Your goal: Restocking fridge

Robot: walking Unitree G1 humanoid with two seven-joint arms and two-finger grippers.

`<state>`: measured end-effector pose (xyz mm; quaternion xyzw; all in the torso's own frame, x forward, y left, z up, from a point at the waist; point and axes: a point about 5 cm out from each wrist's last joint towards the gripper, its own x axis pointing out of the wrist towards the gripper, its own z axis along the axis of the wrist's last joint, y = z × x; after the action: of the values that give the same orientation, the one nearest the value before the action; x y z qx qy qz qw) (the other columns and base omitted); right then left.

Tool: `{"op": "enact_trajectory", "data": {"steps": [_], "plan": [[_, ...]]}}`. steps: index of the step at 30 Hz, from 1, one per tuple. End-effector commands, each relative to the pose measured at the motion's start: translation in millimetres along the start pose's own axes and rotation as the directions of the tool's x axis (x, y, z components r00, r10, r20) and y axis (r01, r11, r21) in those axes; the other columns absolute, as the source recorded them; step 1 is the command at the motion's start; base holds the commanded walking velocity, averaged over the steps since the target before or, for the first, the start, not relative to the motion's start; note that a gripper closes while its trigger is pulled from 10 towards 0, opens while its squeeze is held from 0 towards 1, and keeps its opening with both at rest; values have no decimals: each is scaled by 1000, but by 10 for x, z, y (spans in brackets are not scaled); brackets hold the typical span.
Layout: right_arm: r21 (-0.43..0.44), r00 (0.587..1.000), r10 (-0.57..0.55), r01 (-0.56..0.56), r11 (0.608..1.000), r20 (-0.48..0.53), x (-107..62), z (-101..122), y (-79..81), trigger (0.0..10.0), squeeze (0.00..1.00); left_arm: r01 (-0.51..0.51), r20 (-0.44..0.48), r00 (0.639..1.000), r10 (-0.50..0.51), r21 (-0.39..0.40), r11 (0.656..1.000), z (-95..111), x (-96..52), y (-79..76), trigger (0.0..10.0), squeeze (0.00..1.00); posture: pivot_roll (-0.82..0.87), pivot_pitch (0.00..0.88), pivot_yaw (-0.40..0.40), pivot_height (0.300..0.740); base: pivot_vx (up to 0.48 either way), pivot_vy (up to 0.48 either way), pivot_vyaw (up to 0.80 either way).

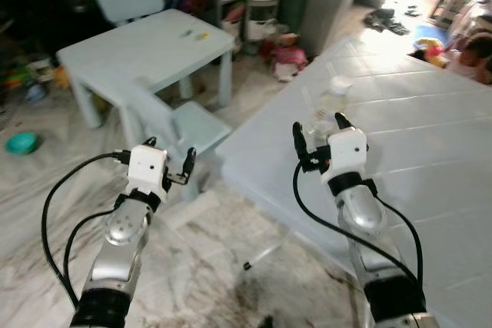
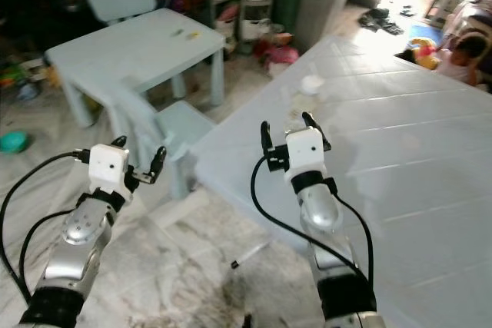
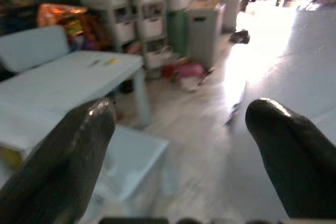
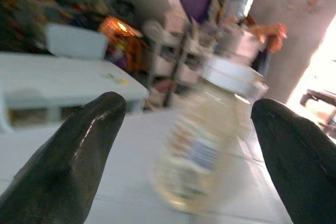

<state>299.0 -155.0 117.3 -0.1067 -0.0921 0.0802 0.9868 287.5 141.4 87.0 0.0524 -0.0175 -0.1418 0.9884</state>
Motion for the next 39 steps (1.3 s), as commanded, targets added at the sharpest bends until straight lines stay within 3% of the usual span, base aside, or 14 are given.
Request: {"op": "enact_trajectory", "data": {"steps": [1, 29, 39], "plan": [[7, 1000, 8, -8, 1000, 30, 54, 73, 33, 10000, 0, -16, 6, 1000, 16, -6, 1000, 29, -6, 96, 10000, 0, 24, 0, -51, 740, 0, 0, 0], [-32, 998, -2, 4, 999, 65, 109, 126, 37, 10000, 0, -1, 25, 1000, 1, -27, 1000, 57, 4, 94, 10000, 0, 23, 0, -50, 740, 0, 0, 0], [45, 991, -133, 133, 990, -1, 190, 74, -134, 10000, 0, 54, -23, 998, -54, 25, 998, 0, -22, 96, 10000, 0, 26, 0, -36, 740, 0, 0, 0]]}}
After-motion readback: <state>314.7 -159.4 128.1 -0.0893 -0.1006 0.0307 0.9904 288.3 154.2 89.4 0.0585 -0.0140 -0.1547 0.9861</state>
